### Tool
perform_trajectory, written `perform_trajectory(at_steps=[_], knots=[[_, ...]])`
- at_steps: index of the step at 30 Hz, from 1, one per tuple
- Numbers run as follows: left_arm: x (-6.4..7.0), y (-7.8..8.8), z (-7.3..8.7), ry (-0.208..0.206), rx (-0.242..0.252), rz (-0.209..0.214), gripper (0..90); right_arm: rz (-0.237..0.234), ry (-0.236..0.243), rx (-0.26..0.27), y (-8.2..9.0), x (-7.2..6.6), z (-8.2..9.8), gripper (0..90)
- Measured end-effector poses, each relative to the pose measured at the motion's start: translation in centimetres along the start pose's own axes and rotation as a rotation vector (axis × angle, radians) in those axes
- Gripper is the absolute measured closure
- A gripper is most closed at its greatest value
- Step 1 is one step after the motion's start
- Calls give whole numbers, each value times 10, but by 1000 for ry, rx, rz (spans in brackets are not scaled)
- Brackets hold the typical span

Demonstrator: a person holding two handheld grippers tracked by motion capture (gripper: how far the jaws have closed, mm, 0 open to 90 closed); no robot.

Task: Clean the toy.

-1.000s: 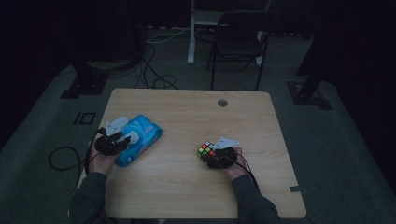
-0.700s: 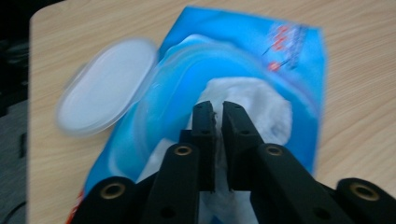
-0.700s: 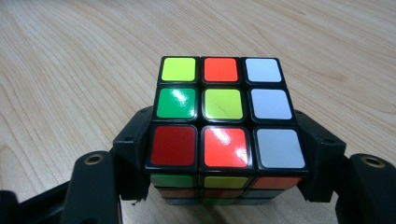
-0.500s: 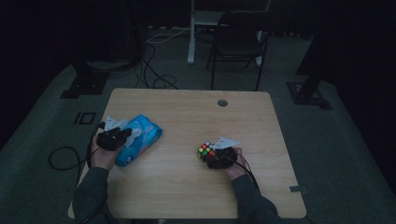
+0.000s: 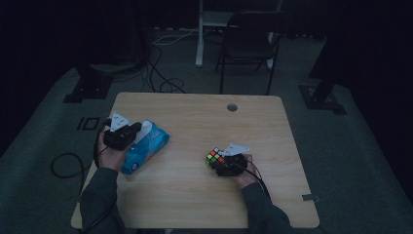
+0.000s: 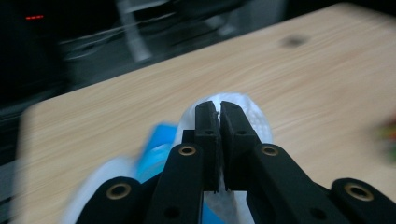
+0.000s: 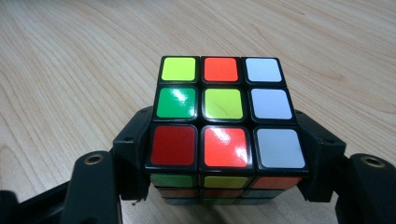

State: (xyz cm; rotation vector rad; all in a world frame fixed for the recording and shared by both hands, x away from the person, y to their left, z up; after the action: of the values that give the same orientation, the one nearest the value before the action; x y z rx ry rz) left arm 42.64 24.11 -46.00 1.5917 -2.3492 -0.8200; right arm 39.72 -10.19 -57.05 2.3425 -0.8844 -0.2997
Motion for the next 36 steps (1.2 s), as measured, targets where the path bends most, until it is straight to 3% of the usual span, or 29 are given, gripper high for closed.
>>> perform_trajectory(at_steps=[2,5,10,12,14,19,23,25,28,36], knots=[[-5,-10,11,-20,-66,-51,851,-1,-2,1,0,0,0,340],[-7,-23,27,-29,-141,-75,771,0,0,0,0,0,0,340],[-6,-35,46,10,-199,-39,511,1,0,0,0,0,0,340],[-8,-37,50,19,-203,-40,495,1,-1,1,0,0,0,340],[-10,-39,52,24,-212,-44,511,1,-1,1,0,0,0,340],[-16,-38,54,54,-220,-43,682,0,1,1,0,0,0,340],[-14,-38,55,14,-230,-47,819,-1,1,2,0,0,0,339],[-12,-36,54,11,-213,-36,867,-1,0,2,0,0,0,340],[-9,-28,46,43,-153,-4,878,-1,1,3,0,0,0,339],[-2,-14,25,34,-82,40,883,-2,0,5,0,0,1,339]])
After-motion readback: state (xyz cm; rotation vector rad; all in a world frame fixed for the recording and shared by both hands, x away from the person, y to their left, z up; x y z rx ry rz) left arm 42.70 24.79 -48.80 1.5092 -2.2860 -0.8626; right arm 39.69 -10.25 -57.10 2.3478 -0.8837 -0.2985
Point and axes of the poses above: each handheld gripper's, and its own axes: y roughly backward along the jaws, z roughly out of its underside, x roughly to its right, the point moved 6 cm from there along -y, roughly forward along the jaws, and after that the axes turned 1 degree about -x, right-handed, at the moved point
